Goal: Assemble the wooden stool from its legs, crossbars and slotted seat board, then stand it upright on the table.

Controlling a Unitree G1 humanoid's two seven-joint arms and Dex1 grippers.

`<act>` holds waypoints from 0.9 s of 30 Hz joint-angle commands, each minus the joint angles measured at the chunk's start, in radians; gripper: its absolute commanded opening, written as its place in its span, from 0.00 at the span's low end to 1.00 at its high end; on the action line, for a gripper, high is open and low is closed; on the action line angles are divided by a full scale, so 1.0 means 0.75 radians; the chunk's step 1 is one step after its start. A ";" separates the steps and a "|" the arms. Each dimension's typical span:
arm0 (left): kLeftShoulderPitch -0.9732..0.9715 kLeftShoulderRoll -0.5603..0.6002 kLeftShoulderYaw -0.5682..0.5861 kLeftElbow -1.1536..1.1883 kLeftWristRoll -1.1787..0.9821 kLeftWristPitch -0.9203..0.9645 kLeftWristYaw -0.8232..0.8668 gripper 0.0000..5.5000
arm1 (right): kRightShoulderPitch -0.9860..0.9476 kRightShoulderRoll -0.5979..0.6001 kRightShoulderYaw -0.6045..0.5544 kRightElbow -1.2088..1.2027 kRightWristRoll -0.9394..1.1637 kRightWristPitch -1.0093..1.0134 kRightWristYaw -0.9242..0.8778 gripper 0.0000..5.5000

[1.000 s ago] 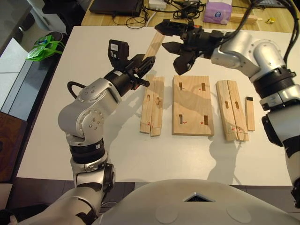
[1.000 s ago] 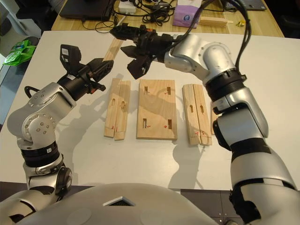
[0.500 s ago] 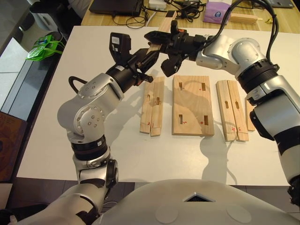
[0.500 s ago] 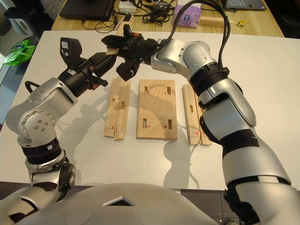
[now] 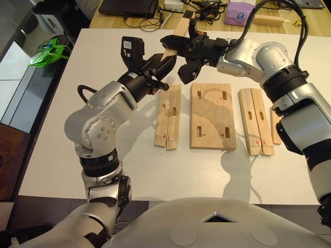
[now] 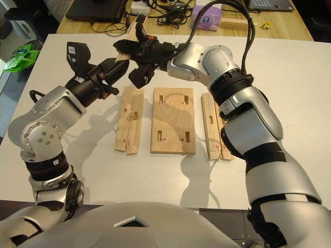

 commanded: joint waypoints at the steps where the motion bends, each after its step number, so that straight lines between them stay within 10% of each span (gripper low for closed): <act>1: -0.015 -0.012 -0.010 -0.035 -0.011 -0.062 -0.019 0.41 | -0.009 -0.050 -0.024 0.024 0.027 0.033 -0.013 0.07; 6: 0.035 0.111 -0.014 -0.052 -0.022 -0.156 -0.190 0.56 | 0.029 -0.159 -0.144 0.087 0.157 0.131 0.020 0.07; 11: 0.107 0.224 0.089 0.078 -0.006 -0.259 -0.306 0.61 | 0.354 -0.359 -0.653 -0.176 0.830 0.296 0.269 0.07; 19: 0.198 0.058 0.143 0.098 0.089 -0.439 -0.058 0.61 | 1.079 -0.307 -1.278 -1.273 1.966 0.950 0.494 0.07; 27: 0.306 -0.048 0.122 0.043 0.137 -0.506 0.077 0.61 | 1.295 -0.283 -1.536 -1.480 2.612 1.475 0.482 0.07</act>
